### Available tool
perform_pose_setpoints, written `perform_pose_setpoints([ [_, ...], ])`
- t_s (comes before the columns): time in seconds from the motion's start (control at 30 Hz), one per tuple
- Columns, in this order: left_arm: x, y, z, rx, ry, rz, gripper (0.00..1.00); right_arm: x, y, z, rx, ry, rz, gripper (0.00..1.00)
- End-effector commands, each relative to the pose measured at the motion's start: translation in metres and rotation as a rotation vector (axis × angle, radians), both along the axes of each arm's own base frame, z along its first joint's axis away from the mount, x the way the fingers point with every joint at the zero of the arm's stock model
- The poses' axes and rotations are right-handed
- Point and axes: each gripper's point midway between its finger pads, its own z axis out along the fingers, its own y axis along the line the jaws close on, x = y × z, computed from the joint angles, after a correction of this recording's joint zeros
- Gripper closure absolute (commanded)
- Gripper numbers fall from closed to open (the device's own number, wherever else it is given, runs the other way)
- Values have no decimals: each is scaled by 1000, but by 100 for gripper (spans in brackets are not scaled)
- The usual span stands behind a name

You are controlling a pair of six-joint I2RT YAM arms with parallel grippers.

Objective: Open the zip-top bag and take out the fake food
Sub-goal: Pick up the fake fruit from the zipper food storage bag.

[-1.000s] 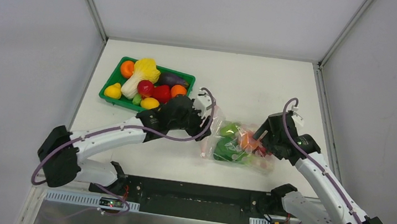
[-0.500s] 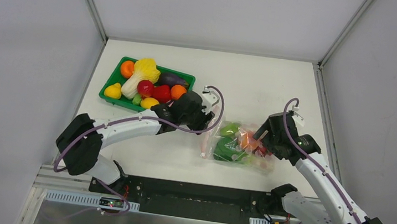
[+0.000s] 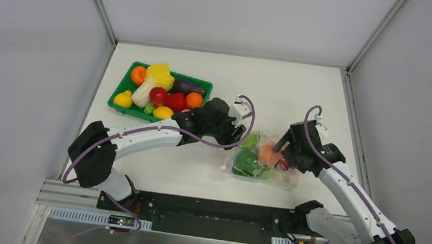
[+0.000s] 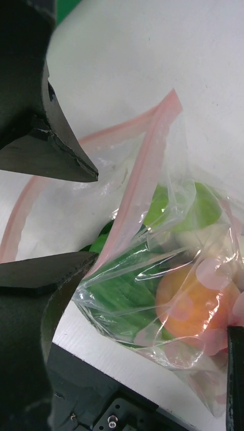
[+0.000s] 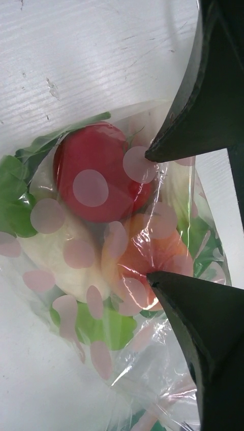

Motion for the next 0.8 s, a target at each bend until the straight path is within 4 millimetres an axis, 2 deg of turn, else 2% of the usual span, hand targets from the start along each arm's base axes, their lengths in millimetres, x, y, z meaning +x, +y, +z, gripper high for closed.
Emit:
perform_pose_setpoints([
  [0.0,3,-22,-2,-45,4,-33,47,-1,4,-8,11,24,16,19],
  [0.37,25,-48,-17,-126,10,35,44,-3,9,-21,19,62,45,19],
  [0.5,35,-56,-32,-154,38,99,41,-3,11,-23,19,72,57,19],
  [0.77,42,-55,-55,-143,87,190,42,-3,11,-25,15,81,63,19],
])
